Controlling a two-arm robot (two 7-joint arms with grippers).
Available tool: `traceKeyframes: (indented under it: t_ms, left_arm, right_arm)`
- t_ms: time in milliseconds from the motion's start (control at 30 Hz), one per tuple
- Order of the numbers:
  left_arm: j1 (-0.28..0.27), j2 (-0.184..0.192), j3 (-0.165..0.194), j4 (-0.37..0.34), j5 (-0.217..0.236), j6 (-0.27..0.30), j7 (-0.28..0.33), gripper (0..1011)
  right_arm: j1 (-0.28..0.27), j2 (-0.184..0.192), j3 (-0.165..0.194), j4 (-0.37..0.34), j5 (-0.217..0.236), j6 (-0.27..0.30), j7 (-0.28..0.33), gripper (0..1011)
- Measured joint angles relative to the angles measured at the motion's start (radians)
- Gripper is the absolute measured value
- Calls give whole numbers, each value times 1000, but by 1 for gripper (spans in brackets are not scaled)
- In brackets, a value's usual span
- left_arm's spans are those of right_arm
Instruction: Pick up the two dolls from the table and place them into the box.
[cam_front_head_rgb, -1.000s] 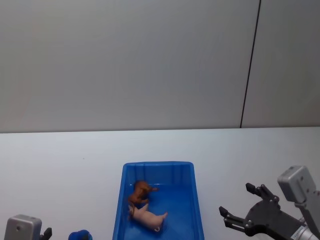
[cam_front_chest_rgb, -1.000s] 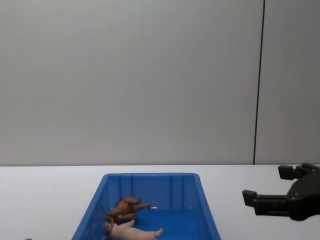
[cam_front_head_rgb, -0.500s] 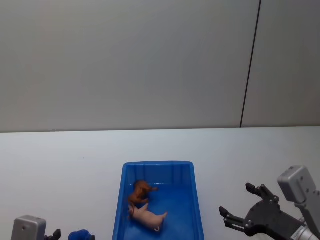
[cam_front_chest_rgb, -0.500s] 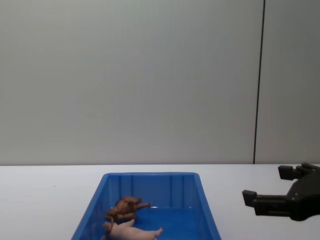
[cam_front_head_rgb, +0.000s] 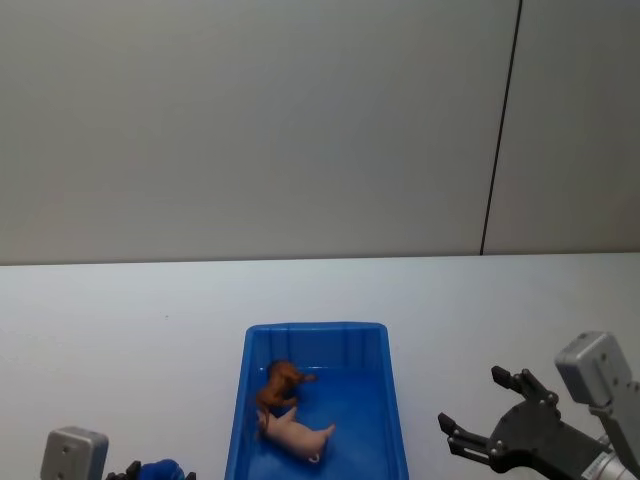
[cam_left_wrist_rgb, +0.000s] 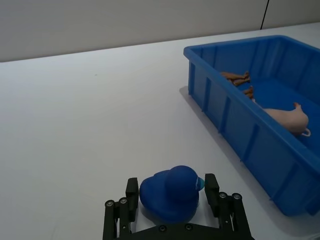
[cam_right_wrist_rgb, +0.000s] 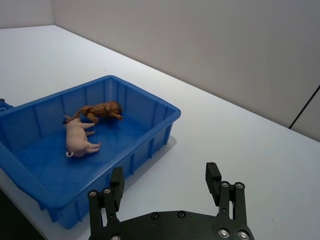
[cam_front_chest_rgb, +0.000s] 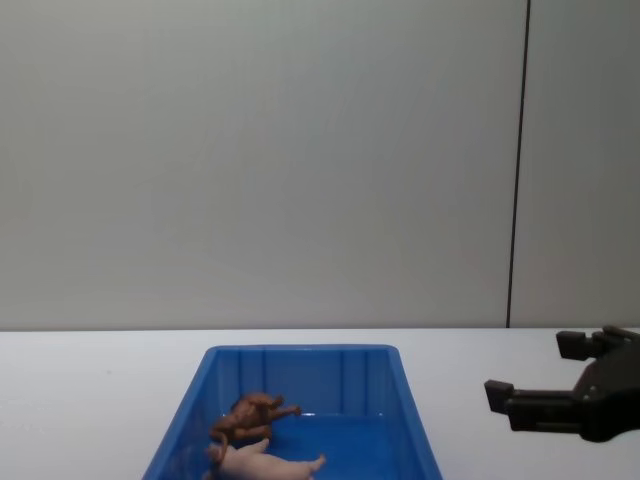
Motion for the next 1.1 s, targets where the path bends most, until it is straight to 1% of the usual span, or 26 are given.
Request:
traceKeyframes:
  t_ms: [167, 300, 500, 600, 800, 900, 1000, 1100]
  left_arm:
    - [-15, -8, -2, 12, 9, 43, -14, 689]
    - [-23, -12, -4, 15, 18, 67, -20, 618]
    - [-36, -17, -7, 10, 40, 91, -25, 575]
    - [-42, -19, -9, 3, 52, 95, -25, 556]
    - [-64, -29, -14, -21, 89, 96, -26, 517]
    - [-82, -38, -15, -33, 112, 94, -32, 492]
    - [-110, -57, -14, -44, 148, 89, -46, 472]
    - [-131, -74, -10, -46, 169, 85, -58, 460]
  right_arm:
    - [0, 0, 0, 0, 0, 0, 0, 1001]
    - [0, 0, 0, 0, 0, 0, 0, 1001]
    - [0, 0, 0, 0, 0, 0, 0, 1001]
    - [0, 0, 0, 0, 0, 0, 0, 1001]
    - [0, 0, 0, 0, 0, 0, 0, 1001]
    - [0, 0, 0, 0, 0, 0, 0, 1001]
    - [0, 0, 0, 0, 0, 0, 0, 1001]
    - [0, 0, 0, 0, 0, 0, 0, 1001]
